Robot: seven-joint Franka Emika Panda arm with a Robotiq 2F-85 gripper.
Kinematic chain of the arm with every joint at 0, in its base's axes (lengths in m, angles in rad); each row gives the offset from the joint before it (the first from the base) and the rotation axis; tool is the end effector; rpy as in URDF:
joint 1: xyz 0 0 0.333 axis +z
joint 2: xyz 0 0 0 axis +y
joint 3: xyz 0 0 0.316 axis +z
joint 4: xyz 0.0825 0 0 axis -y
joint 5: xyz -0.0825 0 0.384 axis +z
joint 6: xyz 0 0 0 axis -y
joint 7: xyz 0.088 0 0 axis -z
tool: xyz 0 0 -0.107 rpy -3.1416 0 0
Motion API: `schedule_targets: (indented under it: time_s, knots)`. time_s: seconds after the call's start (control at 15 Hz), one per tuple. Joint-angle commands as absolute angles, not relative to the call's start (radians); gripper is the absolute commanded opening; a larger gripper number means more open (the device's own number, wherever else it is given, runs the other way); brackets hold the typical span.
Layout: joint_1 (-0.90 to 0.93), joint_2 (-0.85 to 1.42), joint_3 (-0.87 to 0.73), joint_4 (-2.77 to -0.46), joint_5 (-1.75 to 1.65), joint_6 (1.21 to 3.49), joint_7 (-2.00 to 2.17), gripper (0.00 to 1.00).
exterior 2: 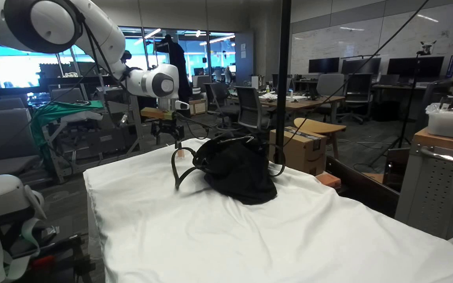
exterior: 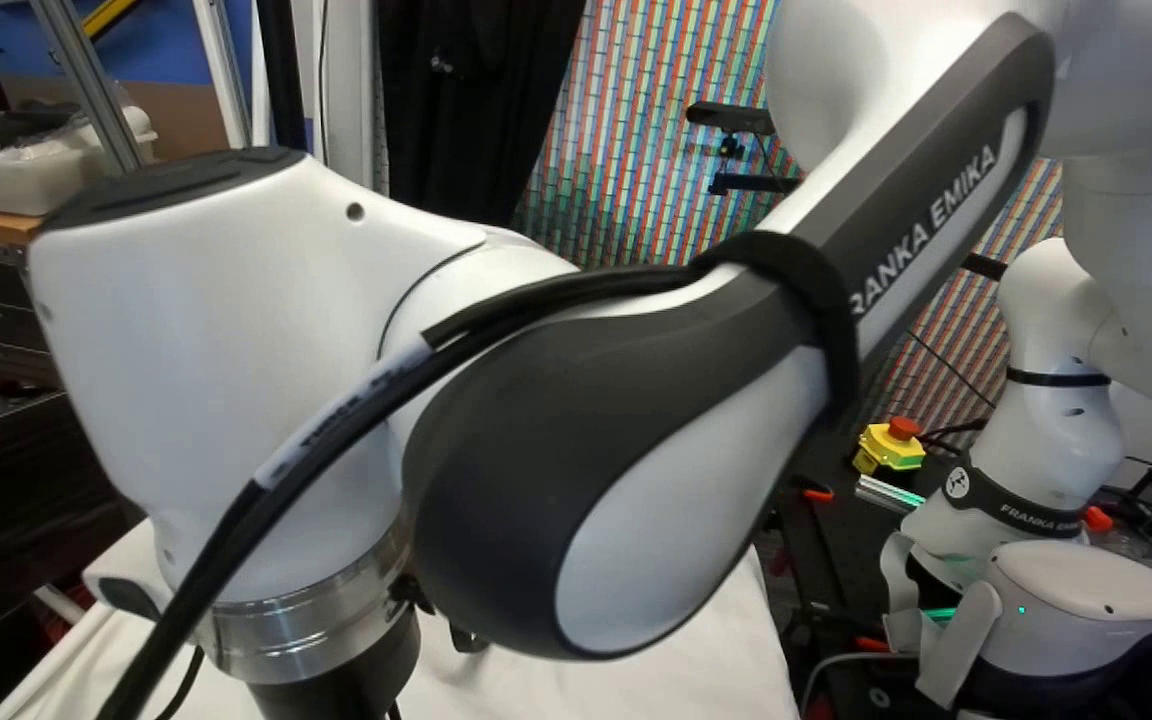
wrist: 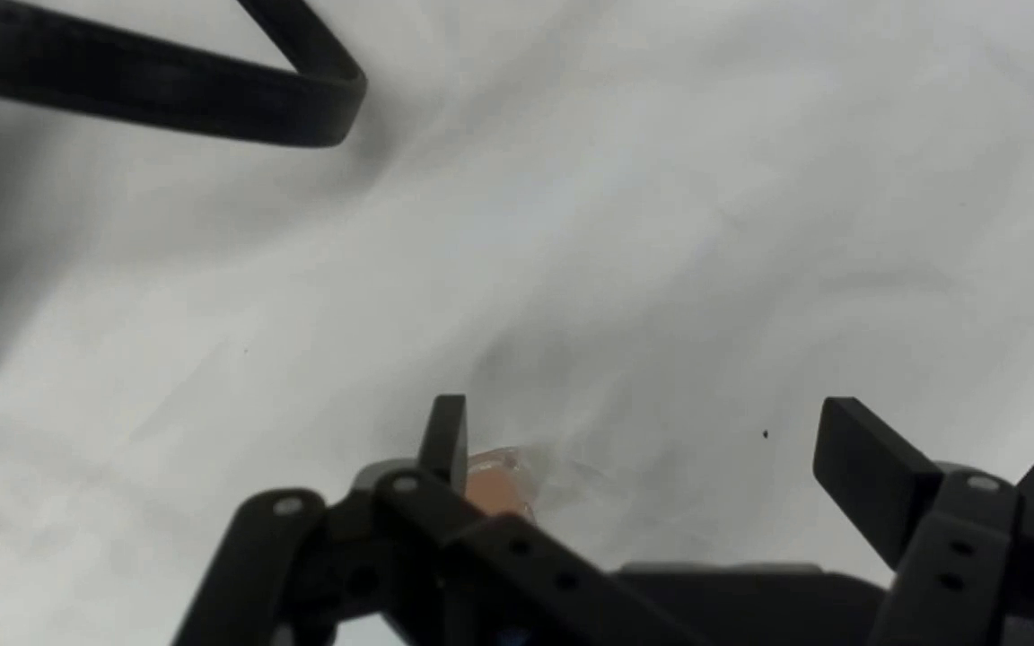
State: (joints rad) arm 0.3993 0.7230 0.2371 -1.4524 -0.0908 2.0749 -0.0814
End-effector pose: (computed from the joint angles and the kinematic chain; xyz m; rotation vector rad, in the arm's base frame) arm 0.5922 0.3949 0.2600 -2.8879 -1.0769 0.1530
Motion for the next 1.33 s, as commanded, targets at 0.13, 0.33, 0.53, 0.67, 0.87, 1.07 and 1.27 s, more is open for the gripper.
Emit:
schedule_targets:
  time_s: [0.13,0.33,0.53,0.67,0.87,1.07,1.27]
  knots:
    - [0.370,0.807,0.267,-1.337,-0.064,2.068,-0.210,1.00]
    - [0.366,0.835,0.272,-1.304,-0.064,2.069,-0.250,1.00]
    - [0.370,0.862,0.272,-1.276,-0.073,2.072,-0.279,1.00]
    - [0.376,0.877,0.268,-1.259,-0.082,2.076,-0.294,1.00]
    - [0.383,0.895,0.262,-1.246,-0.094,2.084,-0.309,1.00]
    - [0.387,0.905,0.260,-1.241,-0.099,2.094,-0.317,1.00]
    - [0.396,0.908,0.254,-1.252,-0.113,2.125,-0.313,1.00]
